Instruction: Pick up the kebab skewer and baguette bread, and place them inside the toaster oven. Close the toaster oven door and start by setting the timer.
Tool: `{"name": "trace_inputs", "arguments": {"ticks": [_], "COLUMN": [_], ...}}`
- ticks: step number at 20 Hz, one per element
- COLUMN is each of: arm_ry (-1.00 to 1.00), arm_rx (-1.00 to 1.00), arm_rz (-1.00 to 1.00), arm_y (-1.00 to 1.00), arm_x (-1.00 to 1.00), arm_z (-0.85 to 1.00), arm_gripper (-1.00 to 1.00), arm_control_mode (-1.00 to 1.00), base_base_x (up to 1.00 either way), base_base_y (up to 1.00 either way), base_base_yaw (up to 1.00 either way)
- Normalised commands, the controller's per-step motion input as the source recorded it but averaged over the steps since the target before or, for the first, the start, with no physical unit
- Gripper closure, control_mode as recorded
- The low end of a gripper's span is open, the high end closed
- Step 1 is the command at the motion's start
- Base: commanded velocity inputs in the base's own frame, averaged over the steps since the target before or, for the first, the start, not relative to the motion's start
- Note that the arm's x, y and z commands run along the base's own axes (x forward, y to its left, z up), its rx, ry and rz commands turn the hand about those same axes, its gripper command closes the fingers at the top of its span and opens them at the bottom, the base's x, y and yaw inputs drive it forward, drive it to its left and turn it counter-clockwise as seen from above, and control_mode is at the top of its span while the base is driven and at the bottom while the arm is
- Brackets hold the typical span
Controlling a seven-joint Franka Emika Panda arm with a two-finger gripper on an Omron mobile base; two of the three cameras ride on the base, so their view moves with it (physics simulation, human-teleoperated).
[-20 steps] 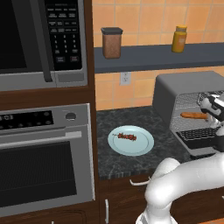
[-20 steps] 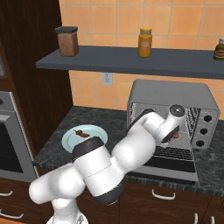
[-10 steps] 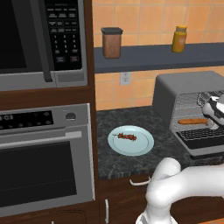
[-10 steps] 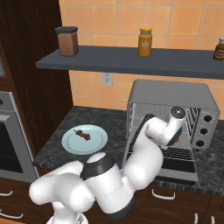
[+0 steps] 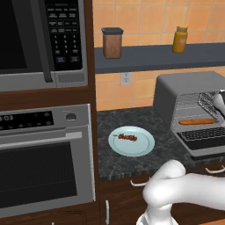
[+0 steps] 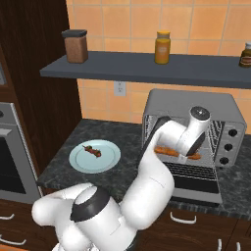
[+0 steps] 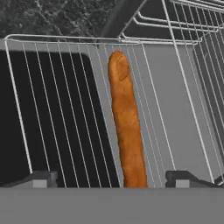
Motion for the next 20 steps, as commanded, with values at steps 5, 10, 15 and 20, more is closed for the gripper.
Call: {"name": "trace_inputs", "arguments": {"ticks": [5, 10, 15, 20], "arm_ry": [0.04, 0.01, 0.03, 0.02], "arm_rx": [0.01, 0.00, 0.00, 0.02], "arm_rz": [-0.29, -0.34, -0.36, -0.30], "arm_y": [1.00, 1.00, 1.00, 1.00], "arm_x": [-0.90, -0.66, -0.13, 0.08], "arm_z": [0.11, 0.00, 0.00, -0.02], "arm_gripper": [-1.00, -1.00, -1.00, -1.00], "arm_control_mode": [-1.00, -1.00, -1.00, -1.00], "base_base_x": [0.00, 0.00, 0.00, 0.00], "base_base_y": [0.00, 0.00, 0.00, 0.00], "base_base_yaw": [0.00, 0.00, 0.00, 0.00]}}
